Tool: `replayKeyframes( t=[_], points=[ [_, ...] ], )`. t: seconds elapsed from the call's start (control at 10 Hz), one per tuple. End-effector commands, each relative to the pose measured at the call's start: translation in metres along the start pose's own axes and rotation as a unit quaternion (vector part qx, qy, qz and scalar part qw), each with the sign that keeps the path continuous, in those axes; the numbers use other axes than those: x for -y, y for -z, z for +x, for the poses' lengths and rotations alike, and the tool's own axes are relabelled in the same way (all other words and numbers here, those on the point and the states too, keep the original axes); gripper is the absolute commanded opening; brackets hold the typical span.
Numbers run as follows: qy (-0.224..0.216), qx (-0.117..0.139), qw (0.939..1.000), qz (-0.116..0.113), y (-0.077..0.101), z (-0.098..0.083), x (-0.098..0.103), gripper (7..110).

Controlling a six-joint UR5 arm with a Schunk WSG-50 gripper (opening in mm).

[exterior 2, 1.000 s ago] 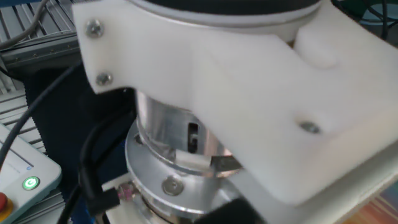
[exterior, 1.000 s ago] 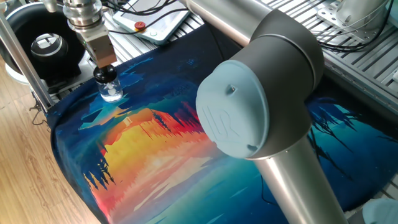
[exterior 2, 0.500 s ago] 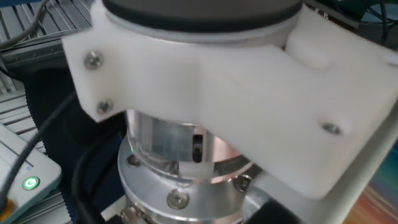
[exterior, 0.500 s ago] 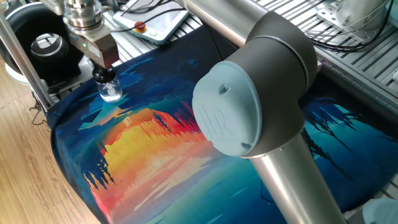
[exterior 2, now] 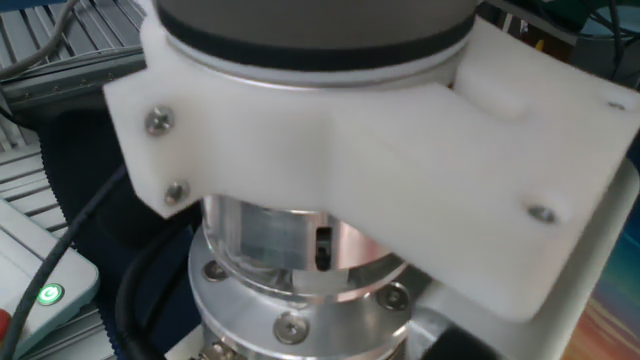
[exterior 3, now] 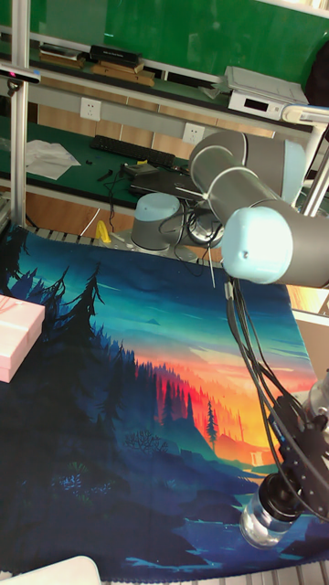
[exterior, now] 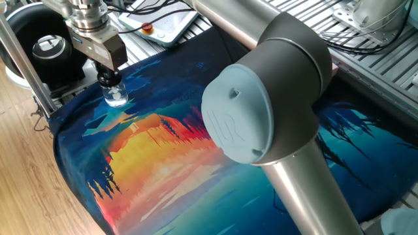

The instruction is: Unscrew the lid from the jar

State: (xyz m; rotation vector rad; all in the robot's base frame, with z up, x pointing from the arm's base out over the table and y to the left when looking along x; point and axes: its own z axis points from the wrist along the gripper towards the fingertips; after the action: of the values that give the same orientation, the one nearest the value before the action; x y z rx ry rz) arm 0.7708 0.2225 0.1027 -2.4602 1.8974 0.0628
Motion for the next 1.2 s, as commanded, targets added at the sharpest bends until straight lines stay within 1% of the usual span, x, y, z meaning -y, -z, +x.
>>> replayKeyframes(
  t=[0.0,0.1,0.2,0.3,0.4,0.5,0.7,0.8,0.9,1.0,1.1],
  points=[
    [-0.006,-0.004,0.9999,-0.011,0.013,-0.004,-0.003,44],
    [-0.016,-0.005,0.9998,-0.012,0.015,-0.003,-0.003,44],
    [-0.032,0.000,0.9994,-0.011,0.017,-0.003,-0.004,44],
    [-0.053,0.001,0.9986,-0.005,0.020,-0.002,-0.002,44],
    [-0.084,0.002,0.9965,0.002,0.024,0.001,-0.001,44],
    [-0.102,-0.002,0.9948,0.004,0.026,0.006,0.000,44],
    [-0.115,0.002,0.9932,0.018,0.029,0.011,0.007,44],
    [-0.149,0.000,0.9885,0.025,0.029,0.017,0.007,44],
    [-0.183,0.018,0.9825,0.028,0.026,0.015,0.006,44],
    [-0.206,0.021,0.9778,0.035,0.023,0.021,0.005,44],
    [-0.233,0.006,0.9717,0.038,0.021,0.035,0.000,44]
  ],
)
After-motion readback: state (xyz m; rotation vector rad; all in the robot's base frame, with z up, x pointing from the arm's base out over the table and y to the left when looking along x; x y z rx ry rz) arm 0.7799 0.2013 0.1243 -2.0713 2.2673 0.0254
